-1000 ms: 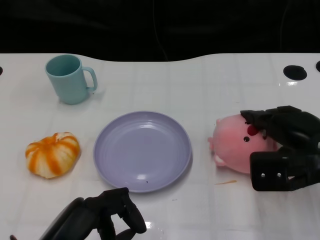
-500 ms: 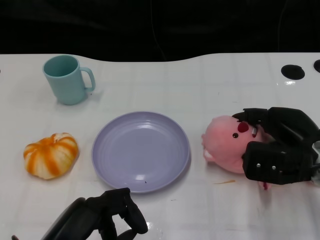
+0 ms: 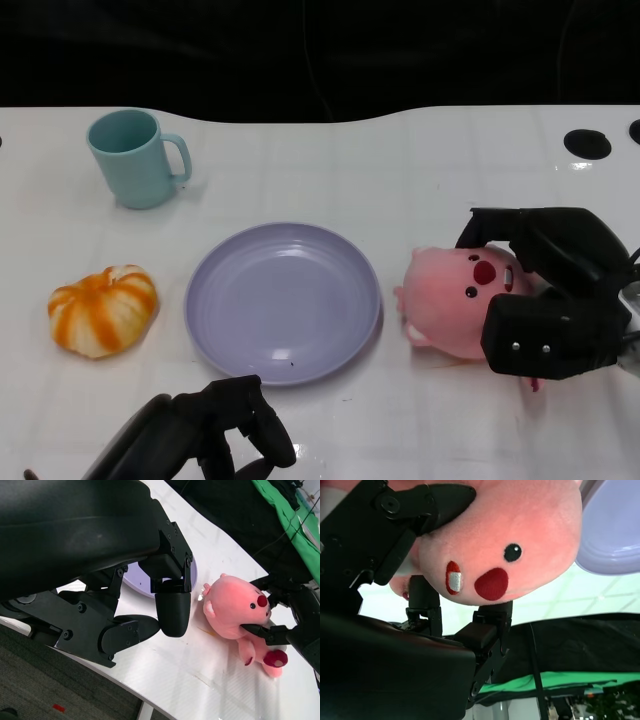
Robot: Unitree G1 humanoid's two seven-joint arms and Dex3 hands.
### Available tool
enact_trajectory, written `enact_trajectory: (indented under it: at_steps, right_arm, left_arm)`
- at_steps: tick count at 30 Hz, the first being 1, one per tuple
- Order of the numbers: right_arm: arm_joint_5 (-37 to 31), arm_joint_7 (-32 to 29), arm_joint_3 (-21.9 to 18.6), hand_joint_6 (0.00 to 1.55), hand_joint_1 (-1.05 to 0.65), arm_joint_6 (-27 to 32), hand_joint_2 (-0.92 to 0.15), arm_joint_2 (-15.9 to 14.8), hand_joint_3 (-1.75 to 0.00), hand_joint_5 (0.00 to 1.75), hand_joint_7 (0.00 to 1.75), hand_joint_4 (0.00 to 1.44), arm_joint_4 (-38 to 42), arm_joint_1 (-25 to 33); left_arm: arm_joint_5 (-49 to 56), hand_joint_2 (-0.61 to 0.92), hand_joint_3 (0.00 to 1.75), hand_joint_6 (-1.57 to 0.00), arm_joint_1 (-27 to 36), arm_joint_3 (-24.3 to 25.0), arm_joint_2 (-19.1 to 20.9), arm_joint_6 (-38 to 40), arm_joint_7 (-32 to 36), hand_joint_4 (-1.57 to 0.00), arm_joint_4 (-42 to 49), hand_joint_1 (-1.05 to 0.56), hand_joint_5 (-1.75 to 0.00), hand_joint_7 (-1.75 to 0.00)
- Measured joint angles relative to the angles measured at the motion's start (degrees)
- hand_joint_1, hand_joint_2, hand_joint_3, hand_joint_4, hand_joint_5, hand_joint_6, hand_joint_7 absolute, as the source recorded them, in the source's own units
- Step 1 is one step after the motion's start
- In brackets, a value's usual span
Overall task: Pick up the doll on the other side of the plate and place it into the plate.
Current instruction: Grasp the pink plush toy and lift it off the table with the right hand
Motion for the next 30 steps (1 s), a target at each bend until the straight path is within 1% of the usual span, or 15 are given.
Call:
enact_trajectory:
  at_steps: [1,3,4,7,8,13,19,21,23,26,30]
  right_arm:
    - [0.0,-0.6,0.0,0.76,-0.19,-0.3,-0.35,0.0,-1.29,1.75,1.68,0.97,0.0,0.0]
    - [0.0,-1.9,-0.1,0.81,-0.19,-1.1,-0.31,0.1,-1.34,1.75,1.55,0.95,0.1,0.0]
    - [0.0,-2.5,-0.3,0.82,-0.19,-1.4,-0.3,0.1,-1.35,1.75,1.55,0.95,0.1,0.0]
    - [0.5,-3.4,-1.0,0.78,-0.16,-1.9,-0.28,0.2,-1.37,1.75,1.7,0.96,-0.4,0.0]
    - [0.8,-3.7,-1.1,0.77,-0.15,-2.3,-0.28,0.2,-1.37,1.75,1.72,0.96,-0.8,0.0]
    - [2.3,-4.3,-2.5,0.78,-0.14,-3.4,-0.26,0.8,-1.47,1.75,1.75,0.99,-4.6,0.4]
    - [3.3,-4.3,-3.0,0.77,-0.14,-5.2,-0.24,3.0,-1.5,1.75,1.75,1.0,-7.5,0.5]
    - [3.3,-4.4,-3.0,0.78,-0.14,-5.7,-0.23,3.9,-1.54,1.75,1.75,1.03,-7.6,0.4]
    - [3.3,-4.2,-3.0,0.78,-0.13,-5.3,-0.23,5.1,-1.58,1.75,1.75,1.03,-8.0,0.3]
    - [3.3,-3.1,-2.7,0.78,-0.13,-4.0,-0.21,7.3,-1.58,1.75,1.75,1.03,-8.8,-0.7]
    - [3.3,-2.4,-2.6,0.77,-0.13,-3.5,-0.21,8.7,-1.58,1.75,1.75,1.03,-10.0,-1.8]
  left_arm:
    - [0.0,0.74,0.77,-0.65,0.0,0.0,0.0,0.0,0.0,-0.66,0.0,-0.28,-1.75,-1.28]
    - [0.0,0.74,0.77,-0.65,0.0,0.0,0.0,0.0,0.0,-0.66,0.0,-0.27,-1.75,-1.28]
    - [0.0,0.74,0.77,-0.66,0.0,0.0,0.0,0.0,0.0,-0.66,0.0,-0.27,-1.75,-1.28]
    - [0.0,0.74,0.77,-0.66,-0.1,0.0,0.0,0.0,0.0,-0.66,0.0,-0.27,-1.75,-1.28]
    - [0.0,0.74,0.77,-0.66,-0.1,0.0,0.0,0.0,0.0,-0.66,0.0,-0.27,-1.75,-1.28]
    - [0.0,0.74,0.77,-0.66,-0.2,0.0,0.1,-0.1,0.0,-0.66,0.5,-0.27,-1.75,-1.28]
    - [0.0,0.74,0.76,-0.66,-0.3,0.0,0.1,-0.3,0.0,-0.66,0.7,-0.27,-1.75,-1.28]
    - [0.0,0.74,0.77,-0.66,-0.3,0.0,0.1,-0.5,0.0,-0.66,0.8,-0.27,-1.75,-1.28]
    - [0.0,0.74,0.76,-0.66,-0.3,-0.1,0.1,-0.7,0.0,-0.66,0.9,-0.27,-1.75,-1.28]
    - [0.0,0.74,0.76,-0.66,-0.3,-0.1,0.1,-0.8,0.0,-0.66,1.0,-0.26,-1.74,-1.27]
    - [0.0,0.75,0.76,-0.66,-0.3,-0.1,0.1,-0.9,0.0,-0.66,1.0,-0.26,-1.74,-1.27]
